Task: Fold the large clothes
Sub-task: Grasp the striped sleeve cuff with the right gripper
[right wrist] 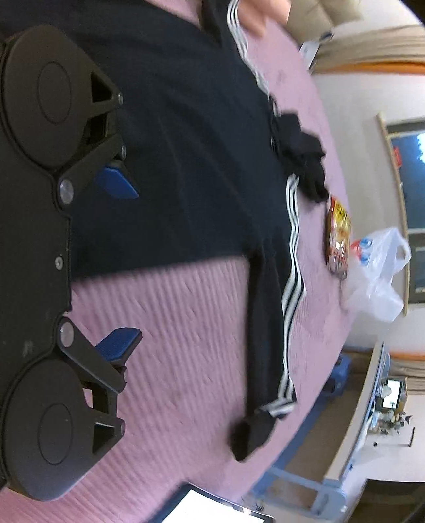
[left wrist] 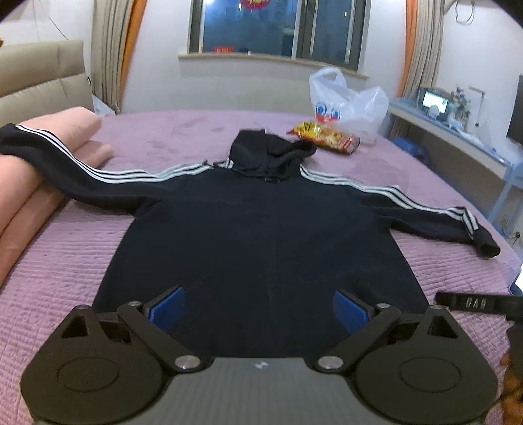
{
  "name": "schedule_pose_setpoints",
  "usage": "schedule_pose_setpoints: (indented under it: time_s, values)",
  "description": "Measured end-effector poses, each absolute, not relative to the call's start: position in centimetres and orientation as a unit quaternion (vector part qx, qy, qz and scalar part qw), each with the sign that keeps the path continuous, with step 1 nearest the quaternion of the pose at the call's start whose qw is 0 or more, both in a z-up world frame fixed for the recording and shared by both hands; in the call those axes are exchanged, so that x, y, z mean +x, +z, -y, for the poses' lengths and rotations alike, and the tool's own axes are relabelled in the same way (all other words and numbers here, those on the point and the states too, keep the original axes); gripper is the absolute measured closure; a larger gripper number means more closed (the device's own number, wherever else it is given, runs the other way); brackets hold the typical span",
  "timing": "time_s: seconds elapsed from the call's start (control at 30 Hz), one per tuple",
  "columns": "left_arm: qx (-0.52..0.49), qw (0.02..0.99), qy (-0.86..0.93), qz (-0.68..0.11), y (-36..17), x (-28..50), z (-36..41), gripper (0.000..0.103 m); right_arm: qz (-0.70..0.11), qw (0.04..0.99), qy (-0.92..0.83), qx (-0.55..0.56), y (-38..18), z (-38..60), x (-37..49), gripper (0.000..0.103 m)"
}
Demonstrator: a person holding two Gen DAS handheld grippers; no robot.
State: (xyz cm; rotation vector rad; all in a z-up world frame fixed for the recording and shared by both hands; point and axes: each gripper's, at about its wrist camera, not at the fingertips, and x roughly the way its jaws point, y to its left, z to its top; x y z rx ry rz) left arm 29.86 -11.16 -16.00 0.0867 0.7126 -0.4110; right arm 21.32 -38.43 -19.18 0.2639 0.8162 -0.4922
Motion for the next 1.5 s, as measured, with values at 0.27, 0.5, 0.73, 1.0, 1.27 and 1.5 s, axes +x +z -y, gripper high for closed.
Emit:
schedule_pose_setpoints:
  time_s: [0.27,0.5,0.73,1.0,1.27,1.5]
  values:
    - [0.044,0.901,-0.175,-0.394,-13.6,34.6,16.0,0.005,-0.381,0.856,-0.350,-0.002,-17.6,50.6,24.0,0.001]
    - [0.019,0.898,-0.141,-0.415,-12.7,38.3,20.9,0.005,-0.450,0.821,-0.352,-0.027,-21.2,62.3,27.3,0.001]
    - [0.023,0.893,-0.121,-0.433,-14.0,40.6,24.5,0.005,-0.492,0.807,-0.326,-0.015,-25.0,66.8,29.5,0.025]
    - [0.017,0.889,-0.113,-0.444,-15.0,42.3,24.1,0.005,-0.451,0.824,-0.337,0.062,-21.3,69.0,29.1,0.092]
    - [0.002,0.882,-0.134,-0.451,-15.3,44.1,21.2,0.009,-0.418,0.844,-0.302,0.147,-13.7,64.7,28.7,0.093]
    - [0.025,0.886,-0.145,-0.441,-13.6,46.5,15.8,0.009,-0.404,0.877,-0.146,0.216,-8.9,51.7,37.0,0.093]
